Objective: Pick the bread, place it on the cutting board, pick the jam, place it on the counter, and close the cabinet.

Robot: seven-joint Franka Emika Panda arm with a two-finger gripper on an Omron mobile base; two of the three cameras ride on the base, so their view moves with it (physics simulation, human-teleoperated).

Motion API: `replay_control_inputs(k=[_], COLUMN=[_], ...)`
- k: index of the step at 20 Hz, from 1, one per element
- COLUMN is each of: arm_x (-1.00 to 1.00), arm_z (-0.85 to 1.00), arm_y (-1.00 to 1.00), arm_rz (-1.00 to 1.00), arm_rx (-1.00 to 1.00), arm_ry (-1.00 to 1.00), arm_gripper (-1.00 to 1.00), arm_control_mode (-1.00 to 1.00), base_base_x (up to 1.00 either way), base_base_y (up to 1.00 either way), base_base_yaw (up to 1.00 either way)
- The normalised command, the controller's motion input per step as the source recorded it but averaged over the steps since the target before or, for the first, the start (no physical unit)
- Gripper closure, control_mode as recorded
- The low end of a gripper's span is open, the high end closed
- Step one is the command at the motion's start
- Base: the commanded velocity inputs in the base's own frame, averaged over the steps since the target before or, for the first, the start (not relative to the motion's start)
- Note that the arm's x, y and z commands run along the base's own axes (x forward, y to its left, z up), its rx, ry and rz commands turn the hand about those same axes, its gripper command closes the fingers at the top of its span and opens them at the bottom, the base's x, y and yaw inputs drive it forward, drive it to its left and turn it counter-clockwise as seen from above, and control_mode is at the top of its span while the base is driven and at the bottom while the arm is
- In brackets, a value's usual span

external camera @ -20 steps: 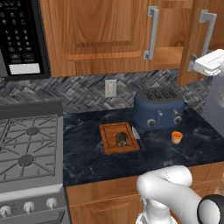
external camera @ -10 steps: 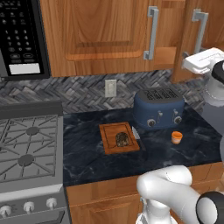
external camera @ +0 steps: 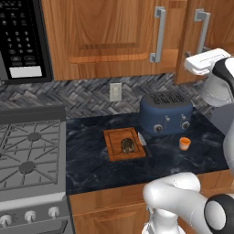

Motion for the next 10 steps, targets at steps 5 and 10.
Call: replay_control_inputs(k=[5,10], arm_x=[0.27,0.28], arm_z=[0.00,0.00], arm_y=[0.03,0.04], arm_rz=[-0.05,-0.04], arm_rx=[0.01,0.02], arm_ry=[-0.04,-0.02], arm_gripper=[-1.00,-1.00], arm_control_mode=[-1.00,-1.00], base_base_x=[0.00,0.00], base_base_y=[0.00,0.00], base_base_yaw=[0.00,0.00])
